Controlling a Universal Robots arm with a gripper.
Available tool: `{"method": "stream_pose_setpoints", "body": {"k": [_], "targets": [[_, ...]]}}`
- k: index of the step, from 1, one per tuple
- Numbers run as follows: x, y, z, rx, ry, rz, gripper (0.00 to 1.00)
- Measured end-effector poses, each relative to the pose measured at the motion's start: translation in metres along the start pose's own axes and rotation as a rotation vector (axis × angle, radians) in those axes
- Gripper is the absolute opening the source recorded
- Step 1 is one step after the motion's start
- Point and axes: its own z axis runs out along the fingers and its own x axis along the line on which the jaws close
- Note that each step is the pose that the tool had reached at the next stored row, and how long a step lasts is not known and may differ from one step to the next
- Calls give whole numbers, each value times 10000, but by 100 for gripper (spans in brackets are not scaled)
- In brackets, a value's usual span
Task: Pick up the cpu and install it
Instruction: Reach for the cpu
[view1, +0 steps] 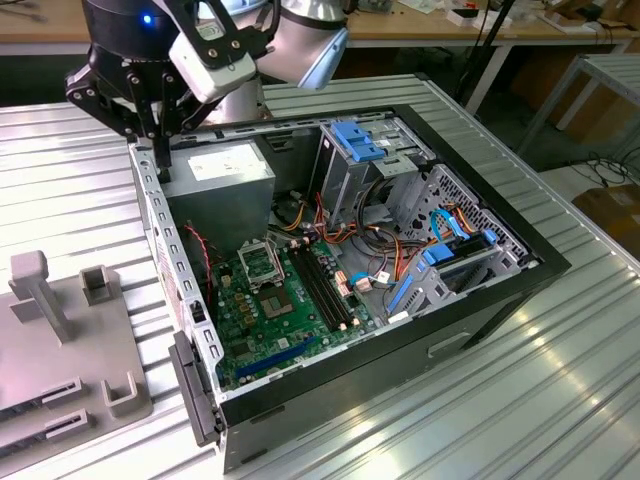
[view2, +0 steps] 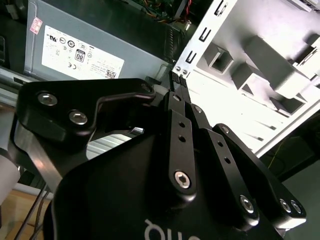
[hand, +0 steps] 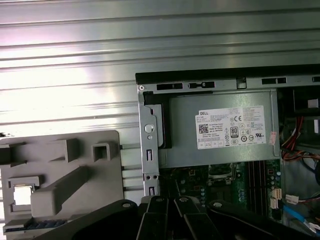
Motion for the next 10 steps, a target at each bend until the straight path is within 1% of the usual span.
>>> {"method": "stream_pose_setpoints", "body": {"k": [7,10], "targets": [[79,-6,-1,0,0,0,11],[124,-9,-1,0,0,1,11]]}}
